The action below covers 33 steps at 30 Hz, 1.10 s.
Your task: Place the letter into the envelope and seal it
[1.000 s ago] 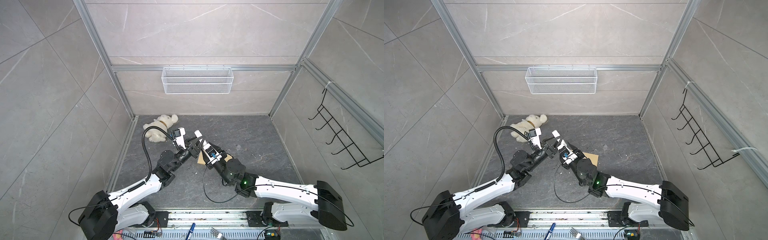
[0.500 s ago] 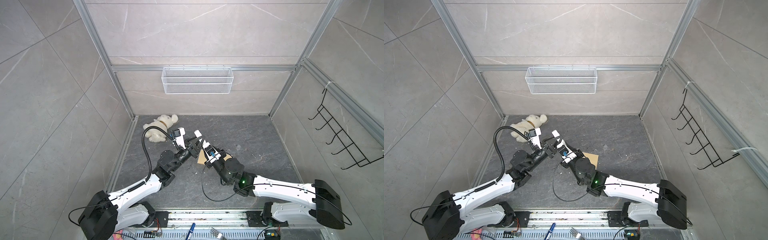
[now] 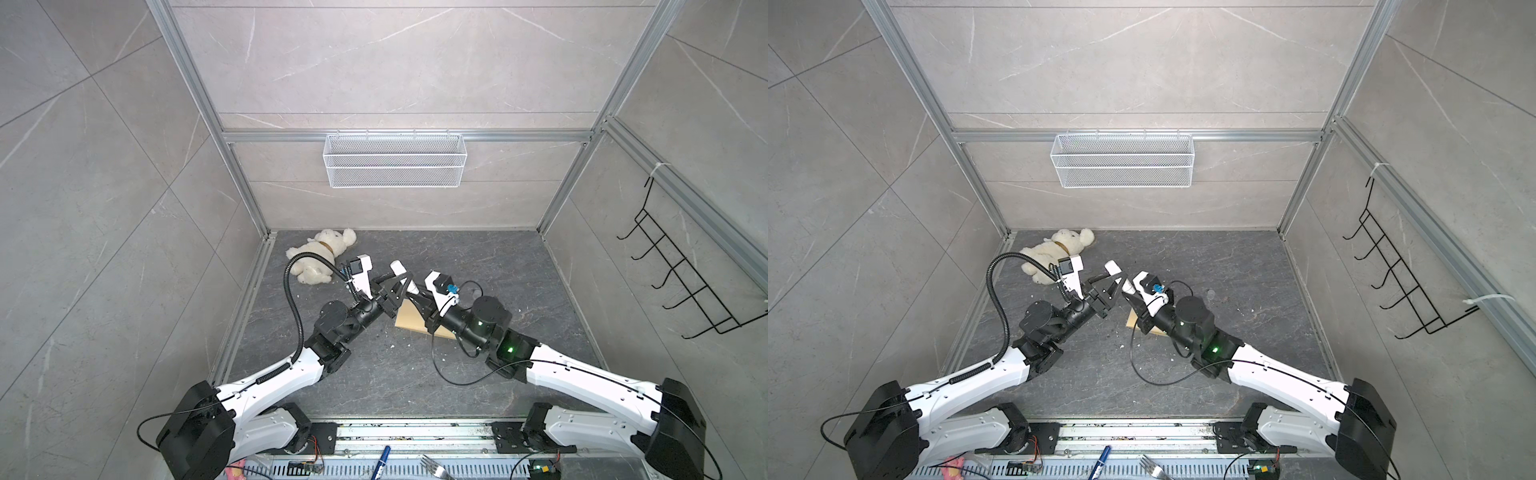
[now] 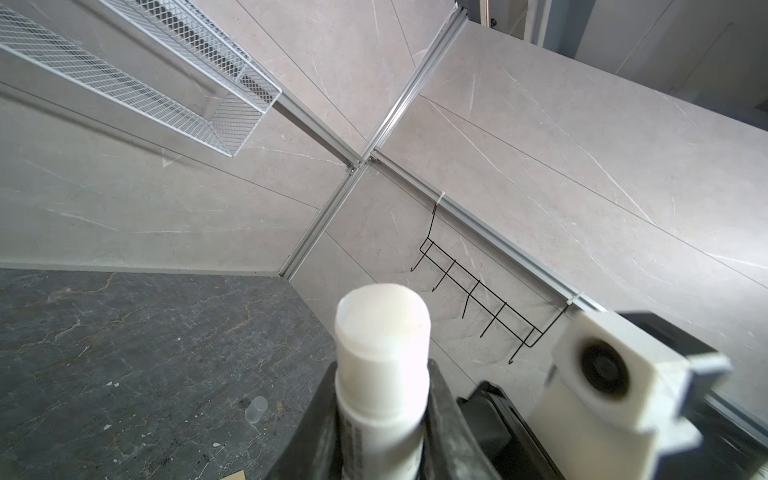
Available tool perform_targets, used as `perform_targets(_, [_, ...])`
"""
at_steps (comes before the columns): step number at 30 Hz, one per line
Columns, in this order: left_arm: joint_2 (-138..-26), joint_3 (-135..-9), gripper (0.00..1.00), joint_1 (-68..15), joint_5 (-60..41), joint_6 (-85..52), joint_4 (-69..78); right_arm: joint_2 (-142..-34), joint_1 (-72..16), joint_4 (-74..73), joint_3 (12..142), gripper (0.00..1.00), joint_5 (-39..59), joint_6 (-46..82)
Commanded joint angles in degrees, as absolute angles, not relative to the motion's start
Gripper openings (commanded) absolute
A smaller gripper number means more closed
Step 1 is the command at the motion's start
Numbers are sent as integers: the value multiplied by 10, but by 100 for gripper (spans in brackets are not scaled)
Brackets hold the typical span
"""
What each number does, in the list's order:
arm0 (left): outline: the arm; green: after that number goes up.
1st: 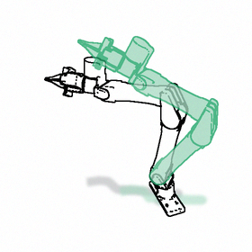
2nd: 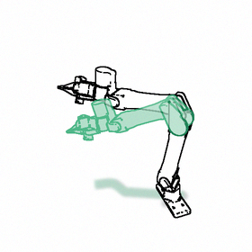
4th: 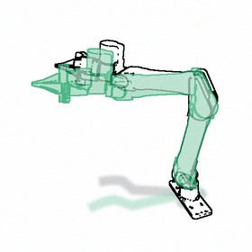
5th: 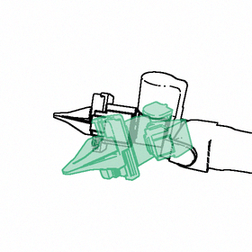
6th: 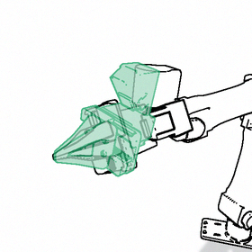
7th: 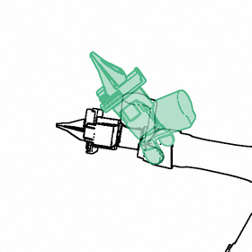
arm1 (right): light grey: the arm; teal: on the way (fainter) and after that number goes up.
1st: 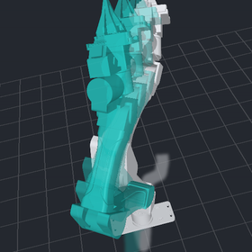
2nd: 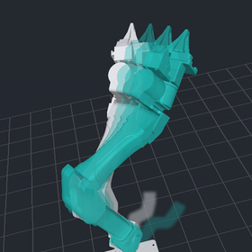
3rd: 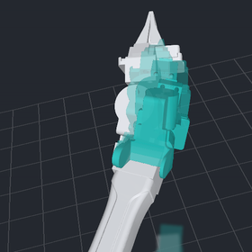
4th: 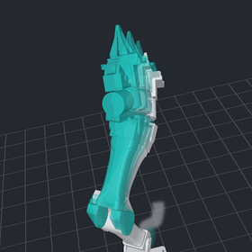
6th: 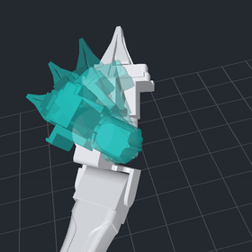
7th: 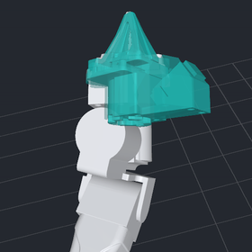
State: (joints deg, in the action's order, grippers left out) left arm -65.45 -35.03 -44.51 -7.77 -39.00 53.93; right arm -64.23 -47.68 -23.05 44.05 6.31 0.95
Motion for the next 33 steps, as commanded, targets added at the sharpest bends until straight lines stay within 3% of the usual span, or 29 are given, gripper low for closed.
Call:
perform_targets(1, [-639, -358, 0, -446, -131, -359, 597, -619, -379, -261, 440, 0, 229, 183])
perform_targets(9, [-643, -358, 0, -446, -153, -363, 613, -680, -275, -440, 422, 0, 415, 380])
perform_targets(20, [-644, -360, 0, -446, -150, -364, 609, -703, -268, -419, 437, 0, 425, 376])
perform_targets(24, [-647, -370, 0, -446, -131, -374, 586, -677, -274, -358, 436, 20, 370, 315])
perform_targets(29, [-651, -381, 0, -446, -112, -380, 561, -616, -308, -296, 411, 68, 254, 183])
perform_targets(33, [-656, -384, 0, -446, -102, -383, 559, -566, -345, -276, 378, 80, 166, 71])
